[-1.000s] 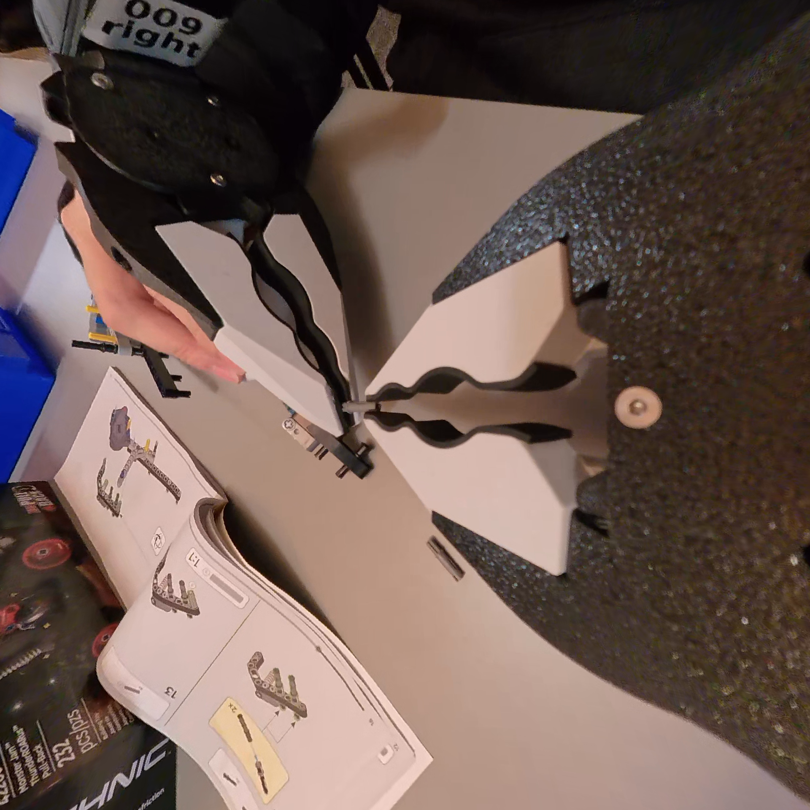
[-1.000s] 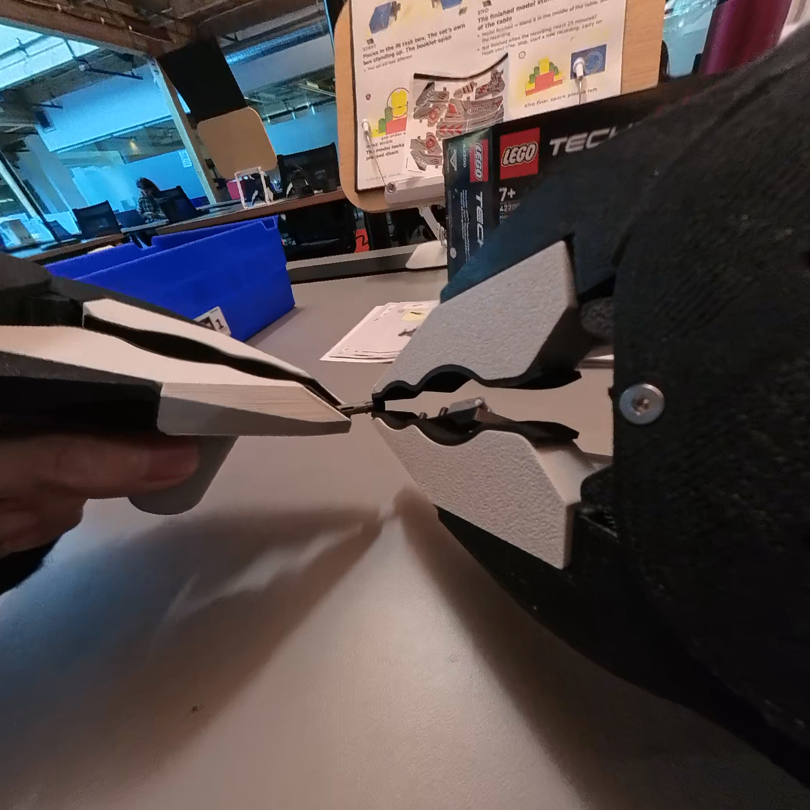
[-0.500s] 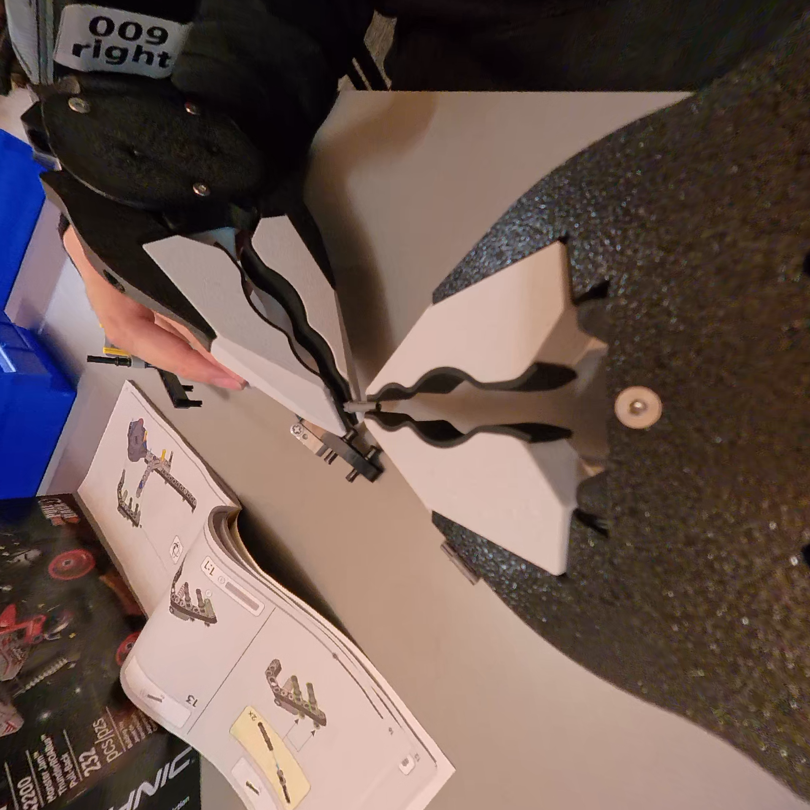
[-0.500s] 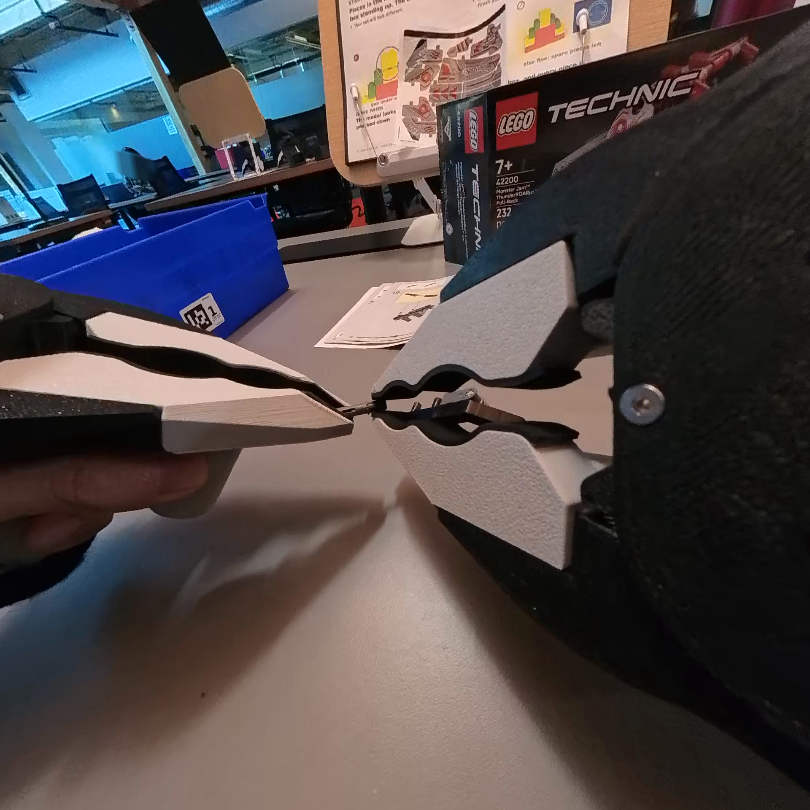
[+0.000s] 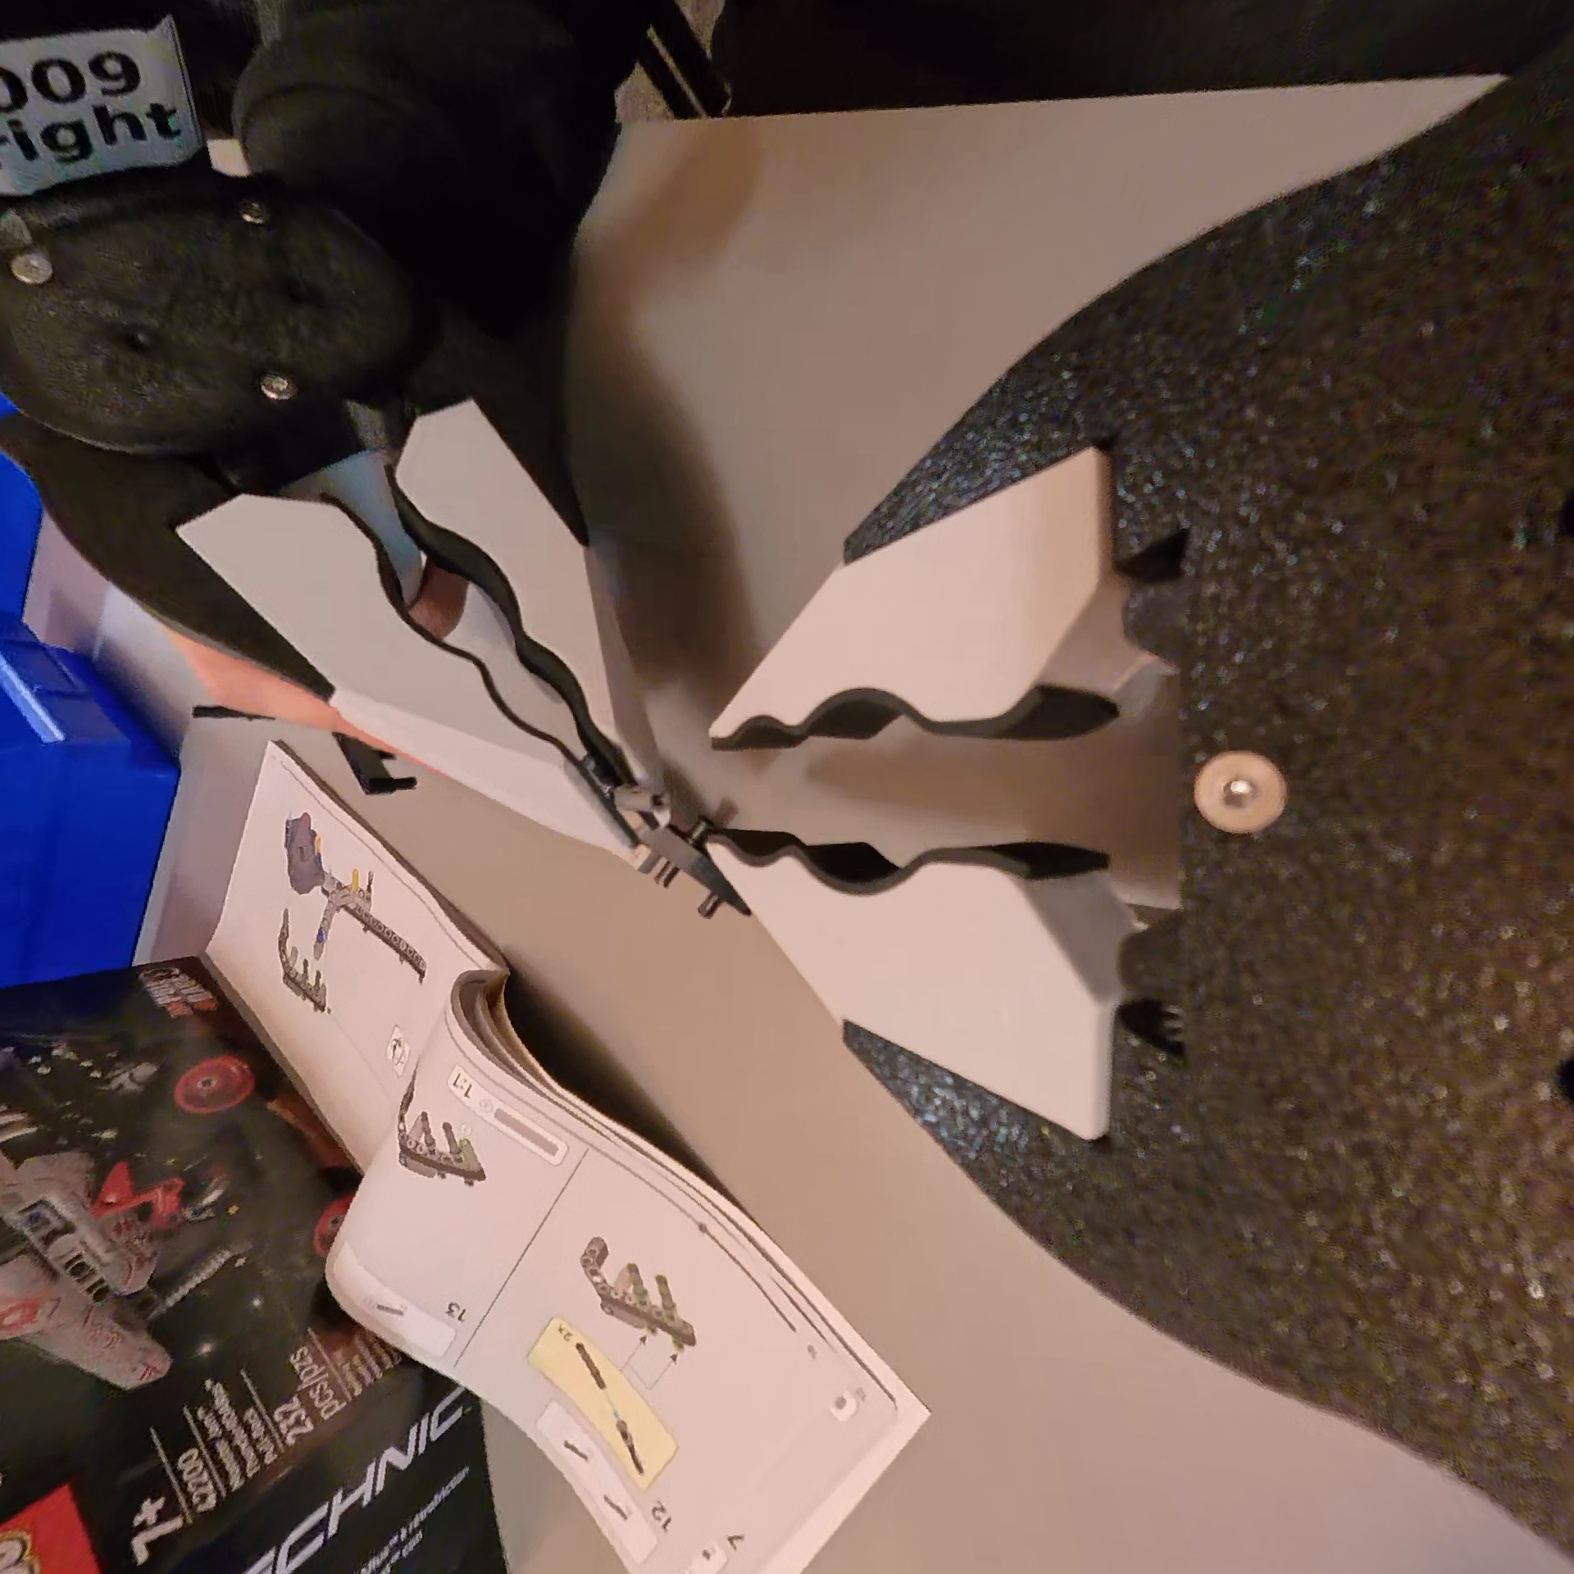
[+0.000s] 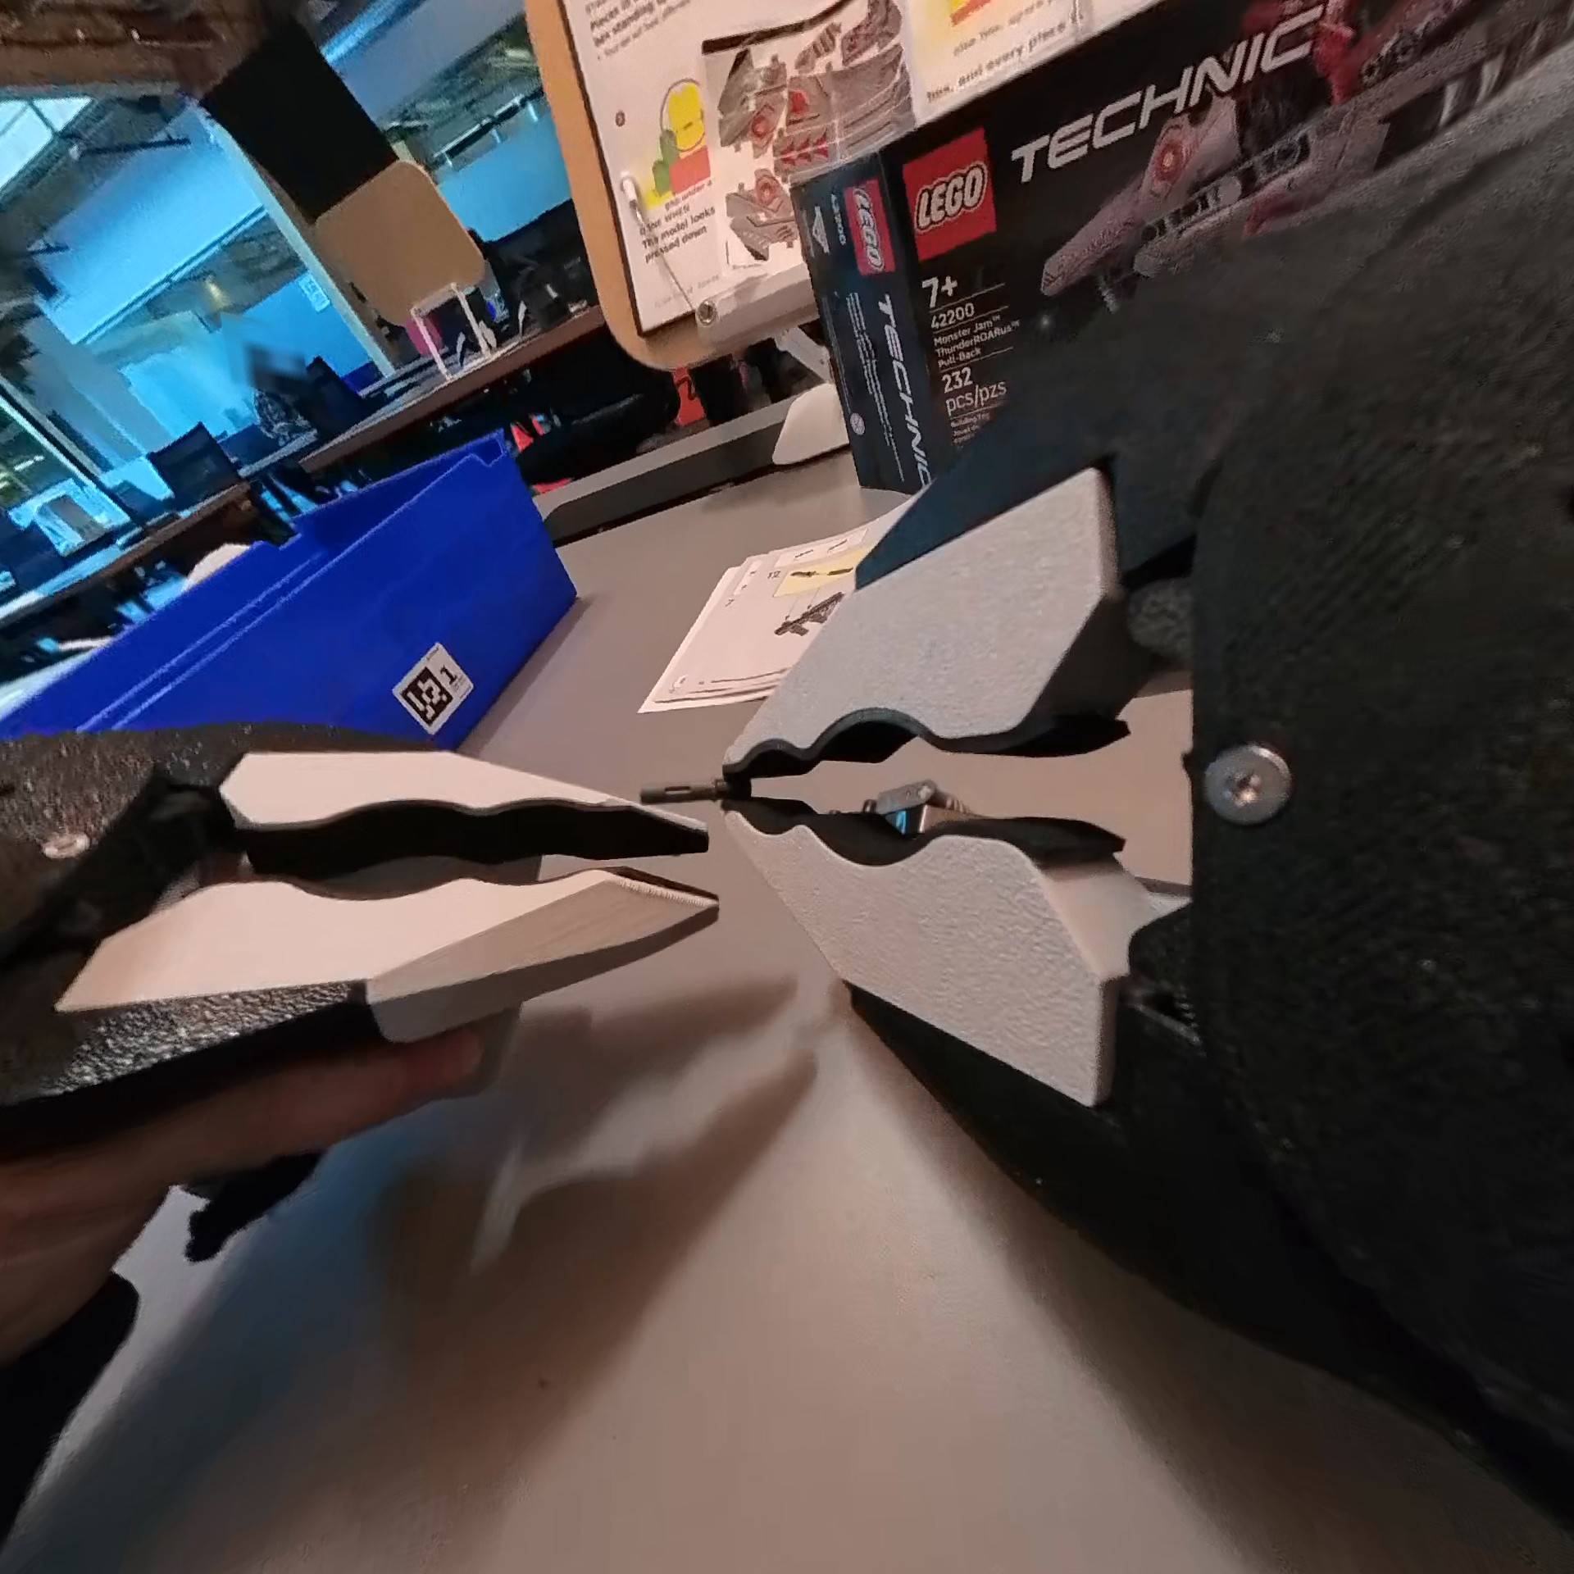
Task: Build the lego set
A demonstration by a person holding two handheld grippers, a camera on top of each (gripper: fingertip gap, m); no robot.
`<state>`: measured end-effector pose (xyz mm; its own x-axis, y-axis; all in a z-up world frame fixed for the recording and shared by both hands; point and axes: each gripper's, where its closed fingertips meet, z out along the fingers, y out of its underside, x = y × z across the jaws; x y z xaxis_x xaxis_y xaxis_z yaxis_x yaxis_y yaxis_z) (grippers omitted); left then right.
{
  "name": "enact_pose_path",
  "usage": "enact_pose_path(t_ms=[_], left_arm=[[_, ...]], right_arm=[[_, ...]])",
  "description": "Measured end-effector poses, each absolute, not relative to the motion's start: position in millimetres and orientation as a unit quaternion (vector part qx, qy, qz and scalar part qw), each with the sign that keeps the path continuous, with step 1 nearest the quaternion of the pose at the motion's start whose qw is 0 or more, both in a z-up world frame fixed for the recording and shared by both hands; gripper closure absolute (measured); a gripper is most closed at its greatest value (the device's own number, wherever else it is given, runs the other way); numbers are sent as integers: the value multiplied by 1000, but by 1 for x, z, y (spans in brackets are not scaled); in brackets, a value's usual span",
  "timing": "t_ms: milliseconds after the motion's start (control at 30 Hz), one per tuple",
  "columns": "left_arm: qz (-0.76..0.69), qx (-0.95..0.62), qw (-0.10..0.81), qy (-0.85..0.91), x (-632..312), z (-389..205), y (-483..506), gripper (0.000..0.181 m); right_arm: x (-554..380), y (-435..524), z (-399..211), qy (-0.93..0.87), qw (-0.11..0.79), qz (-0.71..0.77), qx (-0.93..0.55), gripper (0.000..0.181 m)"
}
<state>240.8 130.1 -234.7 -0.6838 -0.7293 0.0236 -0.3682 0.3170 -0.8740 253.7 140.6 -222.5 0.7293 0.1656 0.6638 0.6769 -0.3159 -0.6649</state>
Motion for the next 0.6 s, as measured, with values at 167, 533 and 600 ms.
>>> enact_pose_path(t_ms=[167,533,600], left_arm=[[-492,-352,198,771,243,-225,129,169],[-492,-347,188,776,236,-215,129,172],[-484,-351,185,780,235,-219,129,175]], right_arm=[[250,140,-212,-242,561,-194,-768,180],[246,141,-223,-292,525,-241,-762,179],[242,142,-224,-309,522,-250,-755,180]])
